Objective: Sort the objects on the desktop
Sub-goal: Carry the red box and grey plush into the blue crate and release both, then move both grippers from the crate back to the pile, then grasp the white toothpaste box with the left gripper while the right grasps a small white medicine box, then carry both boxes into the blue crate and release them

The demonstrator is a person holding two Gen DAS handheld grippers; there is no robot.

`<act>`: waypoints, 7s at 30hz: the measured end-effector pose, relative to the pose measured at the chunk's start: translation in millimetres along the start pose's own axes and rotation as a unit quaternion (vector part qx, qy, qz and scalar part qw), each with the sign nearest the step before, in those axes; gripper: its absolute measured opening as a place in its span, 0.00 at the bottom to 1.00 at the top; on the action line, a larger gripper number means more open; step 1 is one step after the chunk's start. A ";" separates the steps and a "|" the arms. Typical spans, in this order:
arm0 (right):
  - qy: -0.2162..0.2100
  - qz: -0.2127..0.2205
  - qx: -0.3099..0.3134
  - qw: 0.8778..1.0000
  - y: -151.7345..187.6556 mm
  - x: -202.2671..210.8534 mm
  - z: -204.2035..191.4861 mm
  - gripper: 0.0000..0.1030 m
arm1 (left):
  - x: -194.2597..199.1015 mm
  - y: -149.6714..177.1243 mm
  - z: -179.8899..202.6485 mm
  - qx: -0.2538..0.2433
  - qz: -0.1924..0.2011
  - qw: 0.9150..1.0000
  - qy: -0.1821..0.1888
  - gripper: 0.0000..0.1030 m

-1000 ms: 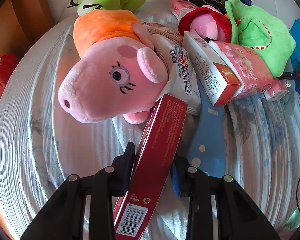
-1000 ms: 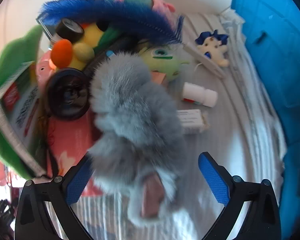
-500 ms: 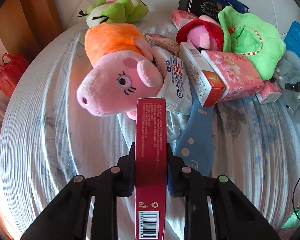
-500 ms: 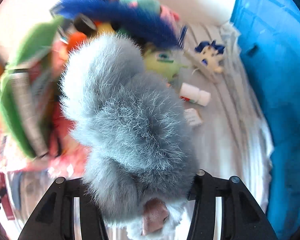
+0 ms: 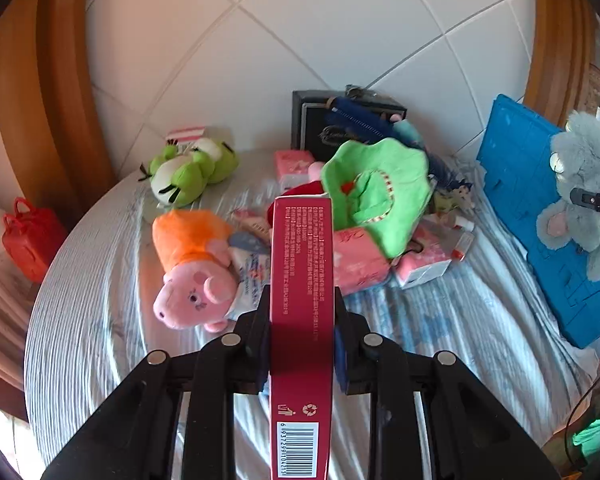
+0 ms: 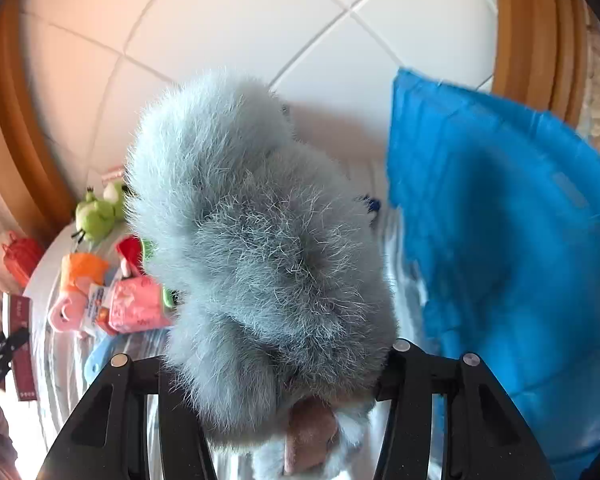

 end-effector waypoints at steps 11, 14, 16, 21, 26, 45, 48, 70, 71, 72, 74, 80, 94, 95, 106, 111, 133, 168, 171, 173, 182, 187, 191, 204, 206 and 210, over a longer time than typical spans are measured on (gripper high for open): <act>0.023 0.095 -0.008 0.995 -37.4 107.5 85.3 0.49 | 37.2 -60.2 171.5 -0.055 0.069 0.992 0.093 0.23; 0.030 0.109 -0.009 0.994 -46.4 133.0 117.4 0.49 | 44.7 -77.8 220.8 -0.070 0.083 0.987 0.115 0.23; 0.034 0.118 -0.012 0.992 -52.6 154.3 147.8 0.49 | 51.6 -92.6 256.9 -0.083 0.093 0.983 0.132 0.23; 0.073 0.142 -0.012 0.987 -80.4 186.7 216.1 0.49 | 72.7 -132.7 346.0 -0.105 0.119 0.972 0.171 0.23; 0.101 0.150 -0.018 0.983 -115.7 200.0 284.5 0.49 | 92.2 -176.7 444.9 -0.117 0.134 0.961 0.210 0.23; 0.128 0.023 -0.045 0.990 -97.2 28.9 443.0 0.37 | -62.2 -151.9 622.1 -0.143 -0.067 0.976 0.150 0.24; 0.124 0.020 -0.041 0.991 -96.7 21.1 442.9 0.37 | -75.0 -151.3 619.6 -0.141 -0.075 0.979 0.129 0.25; 0.085 -0.008 -0.032 0.996 -105.1 48.7 410.9 1.00 | -26.7 -160.5 580.2 -0.152 -0.072 0.976 0.138 0.50; 0.078 -0.006 -0.031 0.996 -107.9 54.5 404.3 1.00 | -19.9 -162.1 575.7 -0.150 -0.070 0.976 0.142 0.50; 0.070 -0.004 -0.030 0.997 -111.0 61.1 396.0 1.00 | -13.4 -163.3 570.7 -0.148 -0.069 0.976 0.146 0.52; 0.063 -0.001 -0.026 0.998 -116.4 72.5 380.7 1.00 | -2.6 -166.4 558.6 -0.143 -0.067 0.976 0.152 0.55; 0.053 0.018 -0.002 0.998 -129.5 99.7 326.0 1.00 | 23.3 -174.0 502.8 -0.134 -0.039 0.980 0.139 0.55; -0.038 0.040 0.033 0.998 -134.8 94.5 143.2 1.00 | 37.5 -157.3 293.8 -0.075 -0.031 0.994 0.067 0.55; -0.045 0.040 0.033 0.998 -131.3 89.5 131.4 1.00 | 32.8 -152.0 276.4 -0.067 -0.037 0.995 0.063 0.55; -0.069 -0.029 0.036 0.997 -55.2 3.0 49.5 1.00 | -34.0 -71.4 90.3 0.051 -0.102 0.993 -0.024 0.55; -0.060 -0.087 0.033 0.994 -19.4 -52.5 41.6 1.00 | -63.9 -37.8 37.7 0.096 -0.135 0.985 -0.049 0.55; -0.021 -0.255 -0.050 0.965 41.8 -256.1 57.7 1.00 | -272.6 -14.0 -53.4 0.133 -0.242 0.956 -0.104 0.55; -0.027 -0.122 0.014 0.992 9.6 -155.9 10.1 0.26 | -82.4 -3.7 29.0 0.079 -0.068 0.992 -0.067 0.22; -0.030 -0.074 0.025 0.996 -3.2 -106.8 4.1 0.26 | -62.4 -6.9 57.5 0.059 -0.038 0.996 -0.055 0.22; -0.030 -0.044 0.031 0.998 -6.6 -76.0 3.4 0.26 | -45.3 -12.0 82.1 0.041 -0.019 0.998 -0.041 0.22; -0.006 0.062 0.034 0.997 -17.3 43.9 29.3 0.26 | 18.3 -37.2 194.8 -0.018 0.052 0.998 0.036 0.22; 0.024 0.114 0.017 0.993 -21.2 102.5 72.5 0.26 | 43.1 -53.8 260.8 -0.050 0.083 0.992 0.082 0.22; 0.053 0.146 -0.003 0.988 -22.5 138.3 114.7 0.26 | 61.8 -66.1 316.8 -0.081 0.103 0.984 0.117 0.22; 0.134 0.158 -0.083 0.975 7.0 181.9 270.2 0.27 | 100.5 -87.9 490.3 -0.157 0.142 0.956 0.202 0.22; 0.139 0.151 -0.085 0.975 12.8 179.7 285.2 0.27 | 103.2 -83.2 516.6 -0.171 0.140 0.952 0.214 0.22; 0.140 0.135 -0.087 0.977 24.4 169.7 306.7 0.27 | 96.5 -65.0 556.7 -0.198 0.118 0.946 0.227 0.22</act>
Point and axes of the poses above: each gripper's, at about its wrist camera, not at the fingertips, and x roughly against the way its jaws point, z to its right, y to its underside, the point moved 9 cm from there along -x, roughly the way its jaws point, and after that the axes turned 5 degrees about x, right-handed, at the moved point
